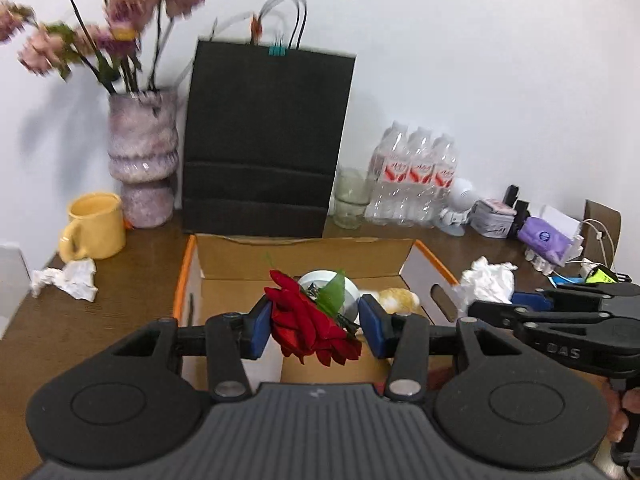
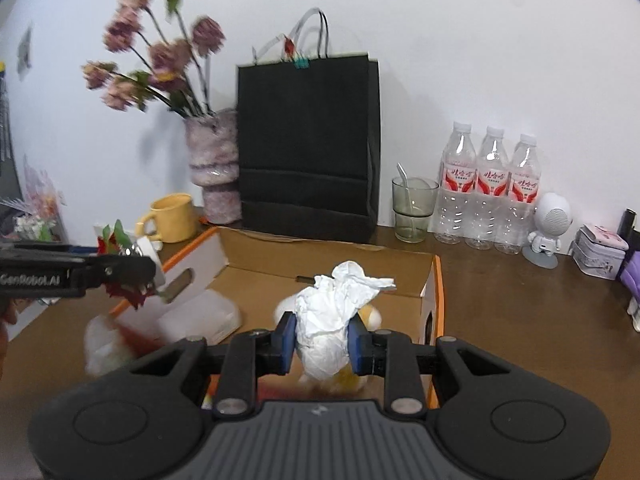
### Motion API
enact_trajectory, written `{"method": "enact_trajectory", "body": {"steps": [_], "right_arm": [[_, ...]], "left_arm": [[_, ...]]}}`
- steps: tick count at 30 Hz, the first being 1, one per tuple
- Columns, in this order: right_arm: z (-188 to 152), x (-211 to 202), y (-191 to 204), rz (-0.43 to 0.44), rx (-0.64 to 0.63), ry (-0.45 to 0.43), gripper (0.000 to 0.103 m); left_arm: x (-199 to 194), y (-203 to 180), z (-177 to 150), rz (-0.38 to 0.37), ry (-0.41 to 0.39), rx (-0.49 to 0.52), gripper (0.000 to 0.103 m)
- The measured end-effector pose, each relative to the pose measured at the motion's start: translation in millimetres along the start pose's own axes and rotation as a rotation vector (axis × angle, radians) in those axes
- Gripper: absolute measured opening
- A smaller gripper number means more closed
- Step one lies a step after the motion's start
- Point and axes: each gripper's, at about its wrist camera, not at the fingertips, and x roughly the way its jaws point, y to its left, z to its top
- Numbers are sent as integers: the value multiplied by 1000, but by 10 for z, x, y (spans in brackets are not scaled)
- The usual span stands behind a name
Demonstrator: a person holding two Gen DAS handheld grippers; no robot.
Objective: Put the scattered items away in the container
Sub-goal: 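Lower the tissue and rose into the box and open both grippers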
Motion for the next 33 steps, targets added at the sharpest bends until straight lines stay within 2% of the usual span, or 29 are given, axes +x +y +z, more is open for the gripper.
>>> {"method": "enact_trajectory", "body": {"steps": [8,13,16,17,20,21,22,23,26,28,33], "right_arm": [[239,960,-228,-73,66,135,25],[232,1289,-327,-76,102,185,27],[244,1365,-344,-63,113,200,38],[255,1388,-341,-63,110,209,47],[266,1403,-303,-60,105,215,61],[268,1397,-287,-63,101,216,65],[271,1389,-275,-66,99,214,75],[274,1375,-263,-69,97,210,83],[275,1293,-249,-54,108,191,88],[268,1206,-252,-42,129,165,94],[245,951,-232,-67,173,99,94]], "left_arm": [[891,164,166,76,142,-64,47],[1194,343,152,97,198,-107,48],[1283,377,144,108,218,-103,49],[1306,380,150,106,220,-97,52],[1320,378,161,109,223,-94,63],[1304,378,163,113,218,-96,74],[1290,373,169,116,212,-98,84],[1273,367,173,117,203,-98,87],[1187,354,169,106,180,-96,103],[1127,348,161,115,170,-100,103],[945,409,149,122,143,-160,103]]}}
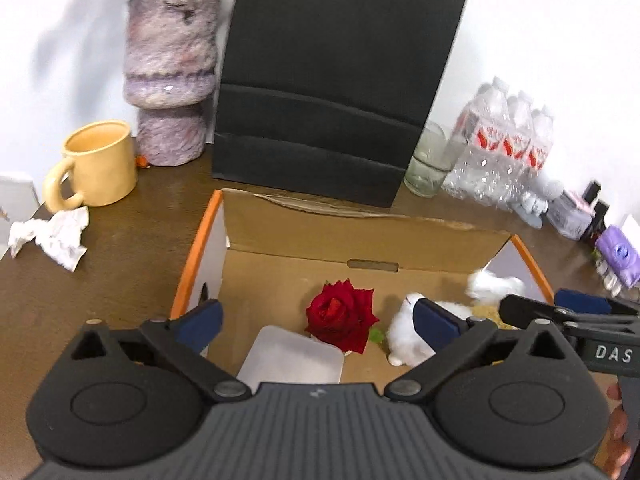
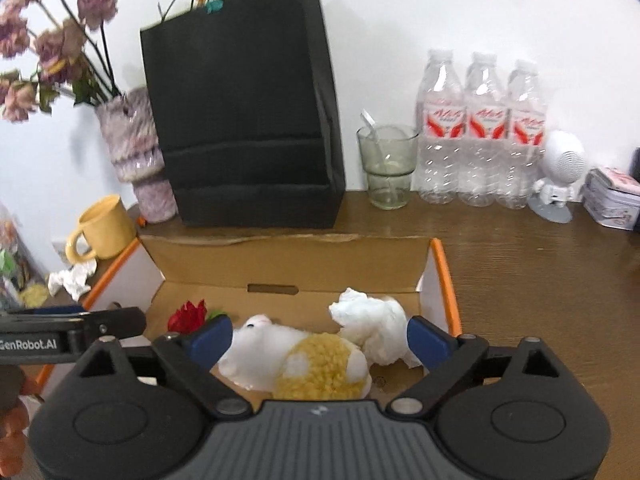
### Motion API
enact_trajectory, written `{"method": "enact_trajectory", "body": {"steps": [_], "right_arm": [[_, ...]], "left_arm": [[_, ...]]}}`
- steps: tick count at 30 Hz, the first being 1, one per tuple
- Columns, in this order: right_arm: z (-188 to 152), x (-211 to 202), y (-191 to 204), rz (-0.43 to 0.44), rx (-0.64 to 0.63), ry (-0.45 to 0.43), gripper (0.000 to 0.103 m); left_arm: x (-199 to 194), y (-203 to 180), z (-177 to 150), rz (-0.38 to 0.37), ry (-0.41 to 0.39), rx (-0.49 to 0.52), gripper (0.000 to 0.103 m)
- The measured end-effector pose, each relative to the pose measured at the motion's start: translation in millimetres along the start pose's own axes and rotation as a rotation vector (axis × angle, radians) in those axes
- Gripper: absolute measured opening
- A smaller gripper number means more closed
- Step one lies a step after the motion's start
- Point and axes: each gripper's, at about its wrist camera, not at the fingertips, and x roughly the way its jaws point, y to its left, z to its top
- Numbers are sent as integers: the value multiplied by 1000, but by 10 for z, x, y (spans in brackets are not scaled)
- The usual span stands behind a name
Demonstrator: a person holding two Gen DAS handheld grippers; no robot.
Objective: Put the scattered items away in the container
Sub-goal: 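Lower the tissue and rose into the box and open both grippers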
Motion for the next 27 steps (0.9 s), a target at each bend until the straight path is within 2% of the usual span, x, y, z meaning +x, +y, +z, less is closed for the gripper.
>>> {"method": "enact_trajectory", "body": {"steps": [4,9,11,16,23,27], "right_arm": [[-81,-232,12,5,-6,-64,94],[-208,-472,42,39,-37,-77,95],[-277,-576,60,35,-41,-83,101],[-509,-840,74,42,-47,-99,103],[-917,-1124,181,-51,-131,-86,103],[-1198,-1304,194,-27,-171,-117,103]], "left_arm": [[-183,59,-78,2,-55,-25,103],[-391,46,-197,12,-90,9,103],[-491,52,-253,12,-100,9,103],[-794,94,-451,10,-170,30,103],[-1142,133,-770,41,-227,87,103],[-1315,157,-1020,35,-258,126,103]]}}
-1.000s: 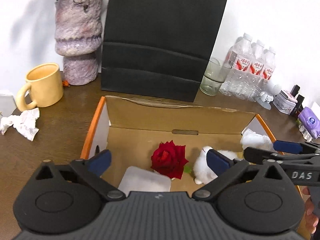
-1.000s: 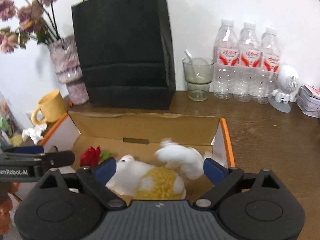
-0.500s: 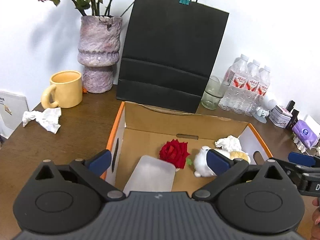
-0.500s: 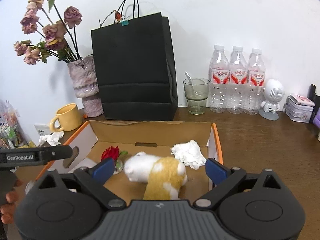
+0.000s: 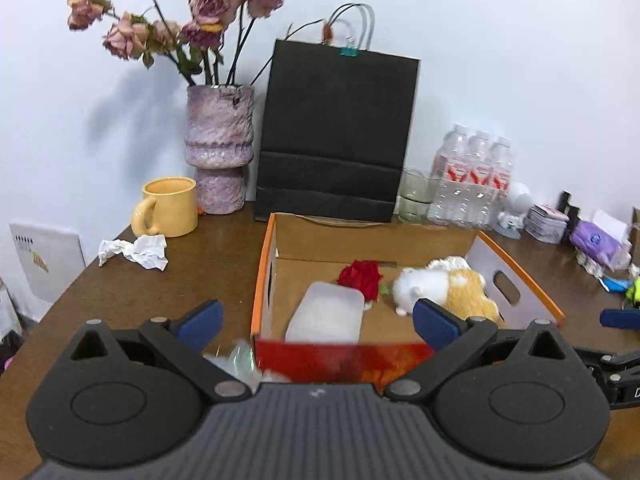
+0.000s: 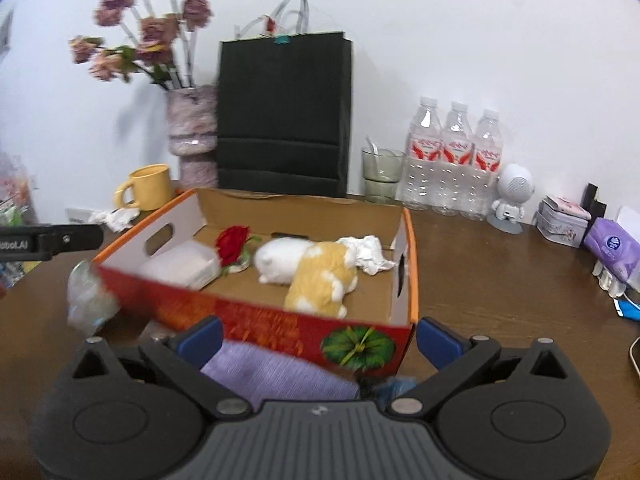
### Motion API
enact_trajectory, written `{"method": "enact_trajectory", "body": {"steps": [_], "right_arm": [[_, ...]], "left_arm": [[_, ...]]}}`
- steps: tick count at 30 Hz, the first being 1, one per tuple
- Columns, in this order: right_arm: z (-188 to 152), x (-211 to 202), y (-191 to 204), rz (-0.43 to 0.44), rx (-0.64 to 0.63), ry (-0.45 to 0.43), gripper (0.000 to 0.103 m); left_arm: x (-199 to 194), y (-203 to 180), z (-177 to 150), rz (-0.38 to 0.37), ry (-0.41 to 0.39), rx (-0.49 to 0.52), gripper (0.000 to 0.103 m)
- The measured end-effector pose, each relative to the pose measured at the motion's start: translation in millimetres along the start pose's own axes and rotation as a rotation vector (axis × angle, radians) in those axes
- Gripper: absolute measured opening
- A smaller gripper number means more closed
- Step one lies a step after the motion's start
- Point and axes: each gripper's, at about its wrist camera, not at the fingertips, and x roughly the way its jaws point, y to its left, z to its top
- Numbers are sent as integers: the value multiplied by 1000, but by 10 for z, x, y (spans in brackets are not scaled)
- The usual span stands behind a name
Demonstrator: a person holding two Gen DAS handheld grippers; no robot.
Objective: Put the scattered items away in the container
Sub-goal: 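Lower the tissue and rose into the box and open both grippers, then grasp the clear plastic bag with the left gripper while the right grasps the purple pouch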
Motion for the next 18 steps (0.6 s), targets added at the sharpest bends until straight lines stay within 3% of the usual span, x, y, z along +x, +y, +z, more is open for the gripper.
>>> {"method": "enact_trajectory", "body": {"steps": [12,18], "right_arm": [[-543,-365,201,20,-10,-21,103],[-708,-435,289,27,-10,-15,103]], "left_arm": [[-563,-82,-638,-10,-62,105,103],[-673,-110,-833,-13,-46,119,103]]}}
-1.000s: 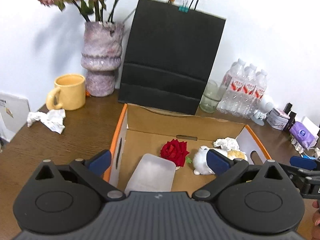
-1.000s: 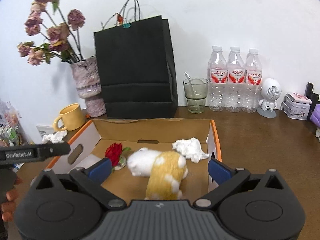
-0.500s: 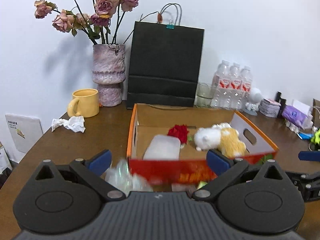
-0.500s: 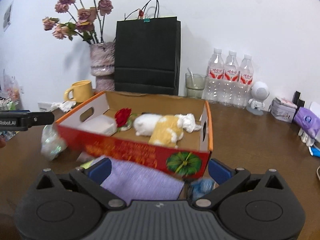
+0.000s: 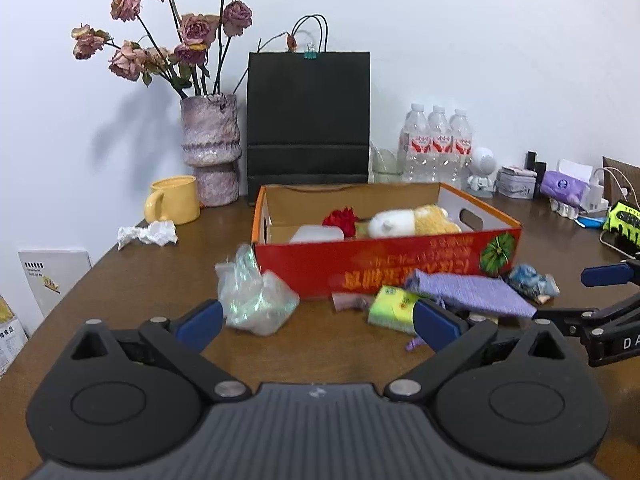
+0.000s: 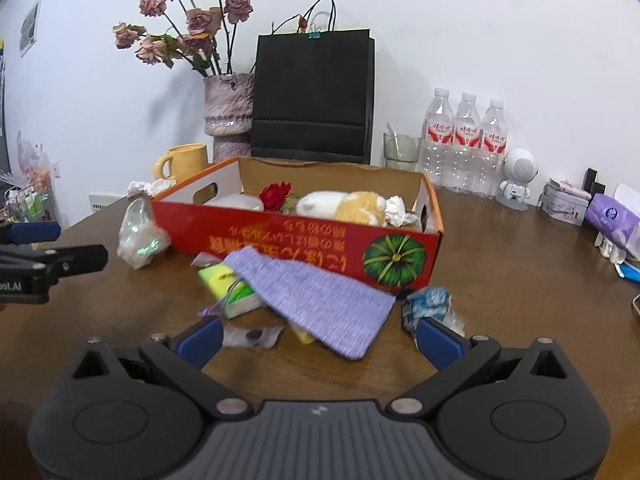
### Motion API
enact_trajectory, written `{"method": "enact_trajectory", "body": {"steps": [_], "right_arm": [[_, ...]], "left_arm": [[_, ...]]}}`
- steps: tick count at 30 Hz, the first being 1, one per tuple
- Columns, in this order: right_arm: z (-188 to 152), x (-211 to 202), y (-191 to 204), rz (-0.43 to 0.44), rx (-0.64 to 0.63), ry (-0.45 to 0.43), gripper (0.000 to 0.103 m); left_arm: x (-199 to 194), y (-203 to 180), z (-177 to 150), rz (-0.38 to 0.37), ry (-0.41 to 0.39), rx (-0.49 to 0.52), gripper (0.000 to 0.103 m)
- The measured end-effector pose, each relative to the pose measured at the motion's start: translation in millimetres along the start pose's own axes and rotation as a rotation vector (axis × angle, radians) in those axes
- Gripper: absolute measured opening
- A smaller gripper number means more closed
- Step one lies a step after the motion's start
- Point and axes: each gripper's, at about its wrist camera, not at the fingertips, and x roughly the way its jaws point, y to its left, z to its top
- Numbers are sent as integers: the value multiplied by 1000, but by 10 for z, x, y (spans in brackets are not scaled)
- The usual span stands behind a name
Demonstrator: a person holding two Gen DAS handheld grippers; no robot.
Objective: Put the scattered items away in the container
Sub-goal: 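Grasp the clear plastic bag with the left gripper while the right grasps the purple pouch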
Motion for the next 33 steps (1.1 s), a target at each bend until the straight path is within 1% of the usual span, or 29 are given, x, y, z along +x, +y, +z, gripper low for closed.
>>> {"method": "enact_trajectory", "body": {"steps": [4,9,15,17,19,20,21,23,24,25,26,27,28,29,31,32,33], "right_arm": [[-47,25,39,-2,1,5,103],[22,161,43,-4,-10,13,103],[155,522,134,-6,-85,51,96],[188,654,152,1,-98,71,87],[208,782,172,5,-104,95,83],[215,826,181,6,-104,101,75],[222,857,185,8,-101,105,71],[233,900,185,17,-88,110,52],[236,915,182,25,-78,114,47],[239,925,174,36,-69,117,38],[239,927,168,45,-63,117,30],[233,921,170,45,-63,113,27],[230,907,172,39,-66,104,17],[232,891,165,38,-63,97,10],[239,851,133,46,-44,82,8],[244,826,117,48,-36,72,5],[246,796,104,47,-29,60,5]], "left_arm": [[13,18,-64,4,14,0,103],[185,129,-38,26,55,-28,103],[548,260,45,81,106,-34,103],[693,309,69,96,122,-39,103],[839,368,89,110,139,-54,103],[910,398,99,115,148,-64,103],[967,422,108,115,154,-71,103],[1079,455,124,116,175,-73,103],[1117,468,126,111,179,-75,103],[1146,477,127,108,180,-78,102],[1166,478,127,107,179,-74,101],[1173,472,127,106,176,-66,92],[1174,461,124,109,173,-57,80],[1173,456,120,108,173,-53,73],[1154,473,106,97,175,-70,53],[1133,485,95,101,174,-82,50],[1106,498,90,101,168,-94,49]]}}
